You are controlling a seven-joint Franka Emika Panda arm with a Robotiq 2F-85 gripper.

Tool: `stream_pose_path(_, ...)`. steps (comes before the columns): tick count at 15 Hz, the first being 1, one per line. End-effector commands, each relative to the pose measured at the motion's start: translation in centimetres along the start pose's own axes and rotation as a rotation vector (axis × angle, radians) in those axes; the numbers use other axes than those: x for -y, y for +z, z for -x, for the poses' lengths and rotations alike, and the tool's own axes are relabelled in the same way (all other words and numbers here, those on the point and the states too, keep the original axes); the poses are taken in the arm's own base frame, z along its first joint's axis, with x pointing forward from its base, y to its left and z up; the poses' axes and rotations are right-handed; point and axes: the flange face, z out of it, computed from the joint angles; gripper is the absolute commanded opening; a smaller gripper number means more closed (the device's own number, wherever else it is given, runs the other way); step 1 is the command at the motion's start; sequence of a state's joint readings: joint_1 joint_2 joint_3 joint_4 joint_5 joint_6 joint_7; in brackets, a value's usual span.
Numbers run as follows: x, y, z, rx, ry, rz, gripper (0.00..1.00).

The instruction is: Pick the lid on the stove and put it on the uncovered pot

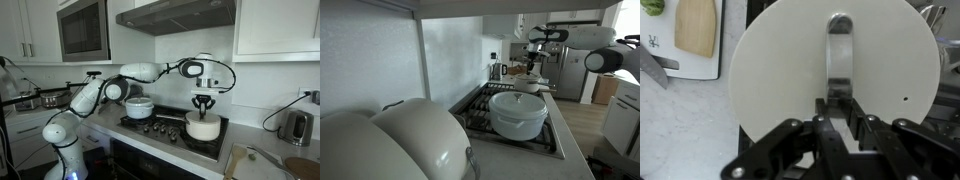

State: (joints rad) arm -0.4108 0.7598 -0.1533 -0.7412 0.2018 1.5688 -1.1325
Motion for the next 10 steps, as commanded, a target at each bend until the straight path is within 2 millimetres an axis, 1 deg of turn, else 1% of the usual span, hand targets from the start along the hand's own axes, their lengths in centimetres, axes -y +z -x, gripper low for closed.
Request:
stream_pose_path(1,0.0,-1.4,0.0,0.01,0.007,0.03,0.52)
stream_pose_path(2,0.0,-1.5,0.0,0.009,0.007,0.032,0.52)
stream_pose_path(3,0.0,-1.7,0.0,0.008,0.007,0.035,0.56)
stream_pose_path(4,0.0,-1.9,0.0,0.006,0.007,0.039,0.62)
stream_pose_path(5,0.0,-2.1,0.0,0.004,0.007,0.042,0.71)
stream_pose_path(7,0.0,-2.4,-0.1,0.003,0.007,0.046,0.84)
stream_pose_path(8,0.1,-2.5,-0.1,0.003,0.007,0.047,0.92)
stream_pose_path(9,0.2,-2.8,-0.1,0.002,0.006,0.048,0.98)
stream_pose_path(10,0.3,-3.1,-0.2,0.002,0.004,0.049,1.0)
